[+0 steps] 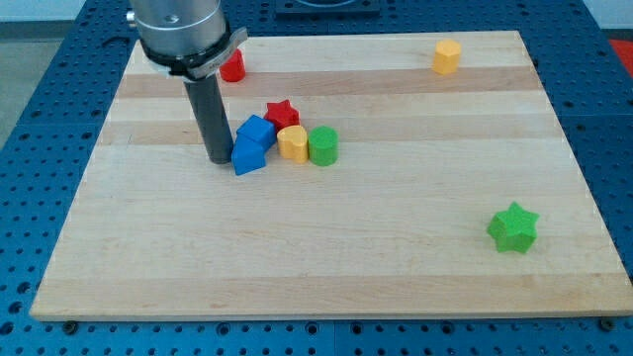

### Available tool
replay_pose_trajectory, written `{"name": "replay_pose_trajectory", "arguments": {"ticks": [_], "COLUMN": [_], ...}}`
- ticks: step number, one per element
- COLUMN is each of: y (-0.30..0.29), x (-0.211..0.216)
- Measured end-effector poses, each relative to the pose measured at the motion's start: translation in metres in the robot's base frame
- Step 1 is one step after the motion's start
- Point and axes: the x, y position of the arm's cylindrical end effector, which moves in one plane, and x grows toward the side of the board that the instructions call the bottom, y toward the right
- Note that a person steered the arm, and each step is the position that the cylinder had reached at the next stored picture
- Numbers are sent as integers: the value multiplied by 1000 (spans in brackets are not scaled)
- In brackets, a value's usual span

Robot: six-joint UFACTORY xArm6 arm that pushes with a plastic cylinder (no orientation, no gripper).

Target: Push the red circle closer to the red star

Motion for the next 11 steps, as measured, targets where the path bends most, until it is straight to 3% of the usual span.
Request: {"name": "replay_pose_trajectory", "arguments": {"ticks": [1,2,3,4,6,11], "y": [-16,-101,-166,-143,-167,-165], "x": [17,-87,-129,-217,-222,-210]}}
